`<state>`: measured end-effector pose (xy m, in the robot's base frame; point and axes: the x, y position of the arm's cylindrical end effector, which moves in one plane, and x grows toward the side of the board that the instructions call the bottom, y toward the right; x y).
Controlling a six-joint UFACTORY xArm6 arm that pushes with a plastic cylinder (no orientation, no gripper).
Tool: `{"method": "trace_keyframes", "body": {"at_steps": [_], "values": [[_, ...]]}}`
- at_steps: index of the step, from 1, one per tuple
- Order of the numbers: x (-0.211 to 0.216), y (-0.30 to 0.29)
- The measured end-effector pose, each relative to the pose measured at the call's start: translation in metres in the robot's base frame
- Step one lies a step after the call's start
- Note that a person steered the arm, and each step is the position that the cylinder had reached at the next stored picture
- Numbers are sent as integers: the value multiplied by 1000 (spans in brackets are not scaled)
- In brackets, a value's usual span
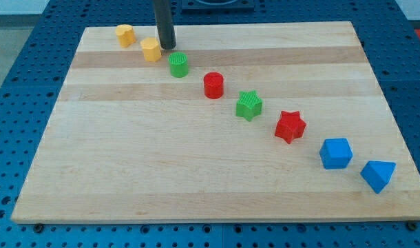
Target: Push the green circle to the center left
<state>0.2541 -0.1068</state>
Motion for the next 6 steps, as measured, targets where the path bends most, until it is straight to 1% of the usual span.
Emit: {"method": "trace_keyframes", "body": {"at_steps": [1,2,3,4,5,6], "values": [[0,7],[0,55],[0,56],[21,56],[55,46],[101,17]]}}
